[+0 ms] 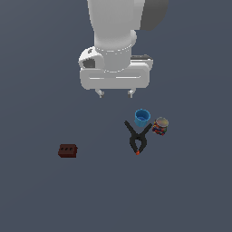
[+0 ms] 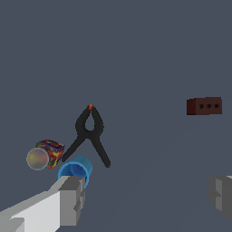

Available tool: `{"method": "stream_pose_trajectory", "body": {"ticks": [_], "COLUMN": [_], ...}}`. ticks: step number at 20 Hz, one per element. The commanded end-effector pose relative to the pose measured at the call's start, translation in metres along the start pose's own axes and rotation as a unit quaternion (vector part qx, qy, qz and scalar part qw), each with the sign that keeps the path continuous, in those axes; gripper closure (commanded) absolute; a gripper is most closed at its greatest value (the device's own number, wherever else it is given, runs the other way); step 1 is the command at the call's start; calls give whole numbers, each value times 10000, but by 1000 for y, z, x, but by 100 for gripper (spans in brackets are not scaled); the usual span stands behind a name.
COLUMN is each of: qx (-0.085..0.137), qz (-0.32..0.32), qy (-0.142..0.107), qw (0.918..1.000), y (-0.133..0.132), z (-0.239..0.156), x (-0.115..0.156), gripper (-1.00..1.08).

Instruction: Pick up a designated object from a clutter of objects.

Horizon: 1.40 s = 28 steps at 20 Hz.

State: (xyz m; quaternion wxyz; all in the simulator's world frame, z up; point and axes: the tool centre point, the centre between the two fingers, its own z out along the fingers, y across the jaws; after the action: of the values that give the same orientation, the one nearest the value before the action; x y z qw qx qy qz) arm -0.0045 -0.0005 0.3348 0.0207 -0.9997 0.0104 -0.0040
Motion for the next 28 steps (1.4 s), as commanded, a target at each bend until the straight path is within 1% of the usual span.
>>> {"method": "stream_pose_trajectory", "body": {"ticks": [1,4,10,17,23,28], "qx": [0,23,141,147,179,213], "qz": [0,14,32,59,437,986], "qy": [0,20,133,135,121,98], "qw": [10000,10000,9998,9998,9988,9948], "y": [0,0,-1,0,10,24], "z": [0,0,-1,0,10,25], "x": [0,1,7,8,16,28], "gripper": [-92,-92,-92,-92,-92,-92]}}
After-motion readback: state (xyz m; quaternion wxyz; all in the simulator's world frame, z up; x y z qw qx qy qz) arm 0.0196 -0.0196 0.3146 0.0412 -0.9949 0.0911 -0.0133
